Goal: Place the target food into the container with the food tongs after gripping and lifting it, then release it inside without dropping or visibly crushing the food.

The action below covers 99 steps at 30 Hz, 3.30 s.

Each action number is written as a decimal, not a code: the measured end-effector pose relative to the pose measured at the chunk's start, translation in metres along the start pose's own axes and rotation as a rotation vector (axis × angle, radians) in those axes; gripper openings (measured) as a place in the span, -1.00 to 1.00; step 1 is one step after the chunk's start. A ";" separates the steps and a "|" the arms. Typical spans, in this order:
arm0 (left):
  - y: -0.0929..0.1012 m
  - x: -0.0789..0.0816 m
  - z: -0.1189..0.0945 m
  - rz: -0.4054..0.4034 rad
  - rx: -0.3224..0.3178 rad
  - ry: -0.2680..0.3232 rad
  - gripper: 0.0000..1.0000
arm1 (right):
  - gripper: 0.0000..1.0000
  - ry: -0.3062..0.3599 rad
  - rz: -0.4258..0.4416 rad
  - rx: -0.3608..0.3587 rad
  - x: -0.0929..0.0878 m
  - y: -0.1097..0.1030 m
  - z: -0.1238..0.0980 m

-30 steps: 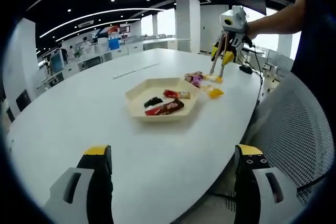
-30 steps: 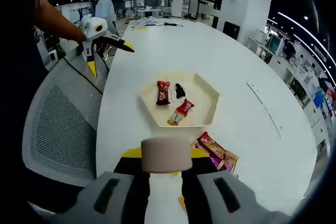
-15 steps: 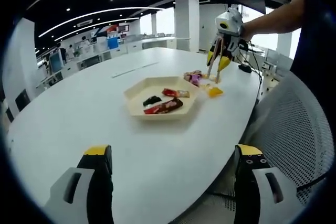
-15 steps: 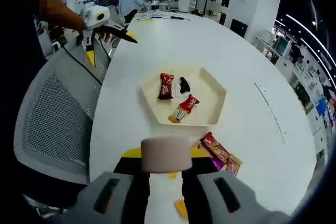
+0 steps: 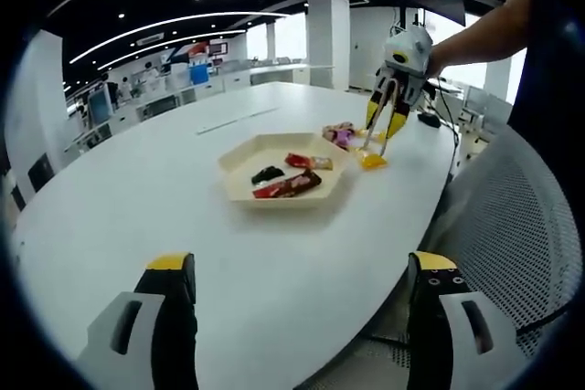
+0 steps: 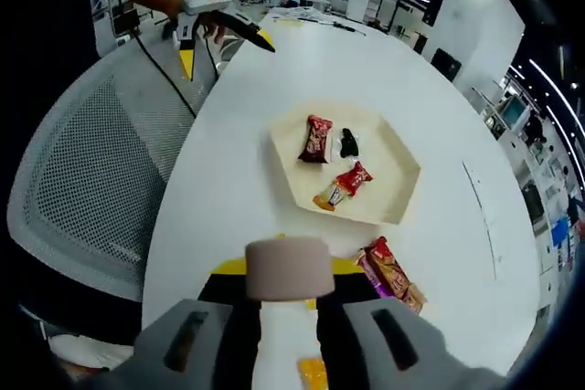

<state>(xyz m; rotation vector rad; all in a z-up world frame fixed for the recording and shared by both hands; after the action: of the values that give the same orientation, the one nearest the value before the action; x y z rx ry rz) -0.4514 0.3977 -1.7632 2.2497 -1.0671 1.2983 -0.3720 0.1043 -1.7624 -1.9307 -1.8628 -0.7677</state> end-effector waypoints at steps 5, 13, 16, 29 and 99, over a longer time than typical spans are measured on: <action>0.000 0.000 0.000 -0.002 0.000 -0.002 0.87 | -0.59 0.016 0.053 -0.020 -0.003 0.001 0.000; 0.000 -0.001 0.000 -0.002 -0.003 0.000 0.87 | -0.68 0.020 0.292 -0.082 -0.006 0.005 -0.010; 0.000 0.000 0.000 0.000 -0.002 0.000 0.87 | -0.70 0.035 0.368 -0.094 -0.006 0.007 -0.014; -0.001 0.000 0.000 0.004 0.004 0.003 0.87 | -0.67 0.096 0.471 -0.134 -0.002 0.016 -0.033; -0.004 0.005 -0.001 -0.030 0.017 0.034 0.95 | -0.75 0.152 0.787 -0.304 0.008 0.060 -0.075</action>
<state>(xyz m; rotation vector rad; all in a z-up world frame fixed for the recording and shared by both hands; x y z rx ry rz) -0.4479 0.3983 -1.7581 2.2388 -1.0104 1.3342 -0.3229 0.0621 -1.6913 -2.4359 -0.7934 -0.9083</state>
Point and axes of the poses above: the point that each gripper's makers call its tool centre point, and the gripper's own axes: z roughly forward along the fingers, y roughly to its right, x roughly out of its top, the point moved 4 cm from there along -z, roughly backward along the fingers, and after that the axes turned 4 degrees about z, right-handed, at the moved point
